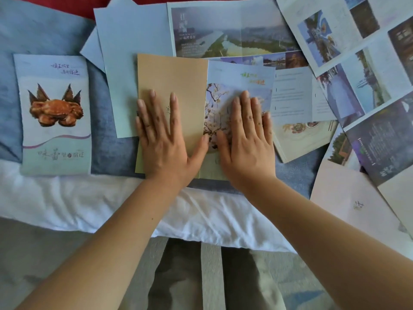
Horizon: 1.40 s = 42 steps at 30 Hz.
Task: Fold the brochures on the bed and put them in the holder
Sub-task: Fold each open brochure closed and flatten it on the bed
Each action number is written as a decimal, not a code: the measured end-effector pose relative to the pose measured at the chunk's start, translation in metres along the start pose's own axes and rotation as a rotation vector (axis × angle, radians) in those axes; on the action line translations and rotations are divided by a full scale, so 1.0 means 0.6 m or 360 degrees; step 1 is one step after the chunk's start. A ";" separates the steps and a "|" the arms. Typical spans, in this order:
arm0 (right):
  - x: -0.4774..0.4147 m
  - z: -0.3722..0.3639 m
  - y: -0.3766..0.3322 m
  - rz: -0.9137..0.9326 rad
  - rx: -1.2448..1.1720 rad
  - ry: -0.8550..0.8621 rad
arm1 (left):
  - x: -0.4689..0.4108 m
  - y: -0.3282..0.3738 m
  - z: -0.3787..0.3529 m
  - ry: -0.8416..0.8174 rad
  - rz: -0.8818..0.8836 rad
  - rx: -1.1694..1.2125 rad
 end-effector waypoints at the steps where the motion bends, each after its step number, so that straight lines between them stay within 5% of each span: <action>1: 0.000 -0.003 -0.002 -0.0001 0.0021 -0.0005 | 0.000 0.002 0.003 -0.0004 0.0010 0.0034; 19: -0.005 -0.019 -0.012 0.0092 0.0099 0.0040 | 0.003 -0.001 0.023 -0.0050 0.0000 0.0387; 32: -0.025 -0.024 -0.110 0.0354 -0.0182 -0.0054 | 0.002 -0.029 0.062 -0.0236 -0.0161 0.0864; 42: -0.042 -0.006 -0.184 0.0431 -0.0261 -0.0047 | 0.006 -0.093 0.125 -0.0217 -0.0082 0.1947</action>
Point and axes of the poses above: each hand's wrist, its own x-axis away from the middle knuckle, its own z-axis out of the back of the hand, y = z × x, the point moved 2 cm from there along -x, towards the middle knuckle, and after that the axes turned 1 degree about y, right-handed, at the moved point
